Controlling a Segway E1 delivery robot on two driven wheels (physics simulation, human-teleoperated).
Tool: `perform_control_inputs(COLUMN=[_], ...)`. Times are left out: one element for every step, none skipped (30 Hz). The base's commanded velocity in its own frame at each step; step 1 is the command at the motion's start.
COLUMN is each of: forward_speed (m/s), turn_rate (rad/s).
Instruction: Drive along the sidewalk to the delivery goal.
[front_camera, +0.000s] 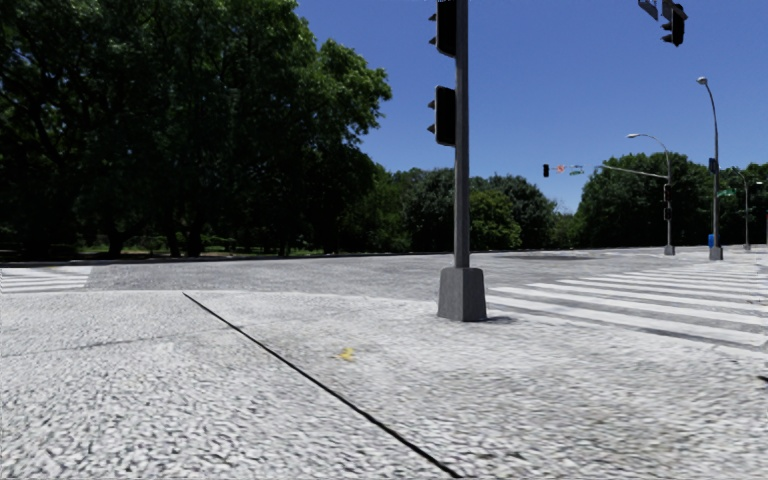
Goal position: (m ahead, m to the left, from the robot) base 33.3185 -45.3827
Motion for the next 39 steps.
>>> perform_control_inputs(forward_speed=[1.85,1.85,1.83,1.74,1.67,1.67,1.65,1.65,1.65,1.65,1.65,1.65,1.65,1.65,1.65,1.65,1.65,1.65,1.65,1.65,1.65,1.65,1.65,1.65,1.65,1.65,1.65,1.65,1.65,1.65,1.65,1.65,1.65,1.65,1.65,1.65,1.65,1.65,1.65], turn_rate=[-0.62,-0.62,-0.62,-0.62,-0.62,-0.62,-0.62,-0.62,-0.62,-0.62,-0.62,-0.62,-0.62,-0.62,-0.62,-0.62,-0.62,-0.62,-0.62,-0.62,-0.62,-0.62,-0.62,-0.62,-0.62,-0.62,-0.62,-0.62,-0.62,-0.62,-0.62,-0.62,-0.62,-0.61,-0.60,-0.60,-0.60,-0.60,-0.60])
